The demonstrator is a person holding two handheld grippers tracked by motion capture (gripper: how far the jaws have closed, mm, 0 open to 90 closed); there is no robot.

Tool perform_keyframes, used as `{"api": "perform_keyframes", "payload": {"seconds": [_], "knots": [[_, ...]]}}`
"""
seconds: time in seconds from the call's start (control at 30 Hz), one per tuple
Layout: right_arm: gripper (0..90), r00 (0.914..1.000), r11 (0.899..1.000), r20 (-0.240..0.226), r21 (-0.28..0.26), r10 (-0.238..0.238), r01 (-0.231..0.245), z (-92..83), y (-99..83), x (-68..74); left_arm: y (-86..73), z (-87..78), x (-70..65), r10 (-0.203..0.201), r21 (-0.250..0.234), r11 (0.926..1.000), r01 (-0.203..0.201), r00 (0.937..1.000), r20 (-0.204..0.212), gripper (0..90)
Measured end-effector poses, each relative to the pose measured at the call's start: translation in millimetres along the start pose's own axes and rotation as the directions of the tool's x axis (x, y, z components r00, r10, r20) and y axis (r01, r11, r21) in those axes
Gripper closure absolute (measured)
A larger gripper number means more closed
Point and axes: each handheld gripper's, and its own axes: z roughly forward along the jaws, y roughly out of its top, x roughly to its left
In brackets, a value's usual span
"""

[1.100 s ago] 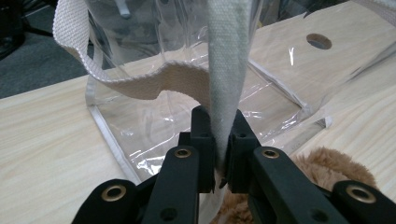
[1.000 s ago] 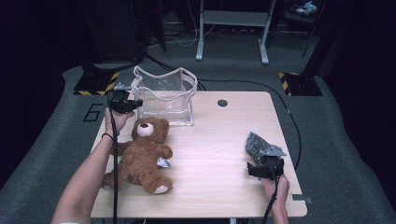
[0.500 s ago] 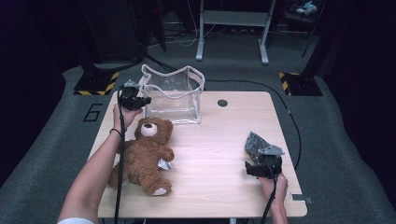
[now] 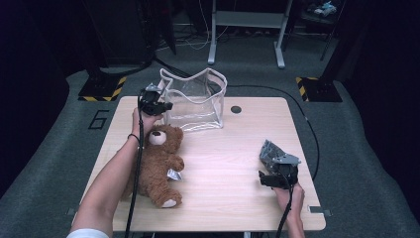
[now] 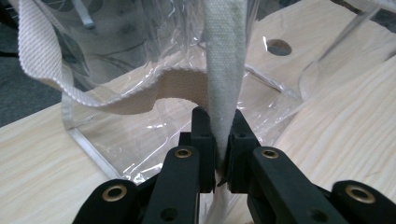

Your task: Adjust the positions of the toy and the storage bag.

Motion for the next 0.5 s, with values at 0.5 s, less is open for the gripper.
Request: {"api": "perform_keyframes", "payload": {"seconds": [0.5], "knots": [[9.2, 0.9999, 1.000, -0.008, 0.001, -0.010, 0.010, -0.5, 2.8, 2.5, 11.7, 21.2, -28.7, 0.014, -0.003, 0.9999, -0.014, 0.9988, 0.047, 84.6]]}}
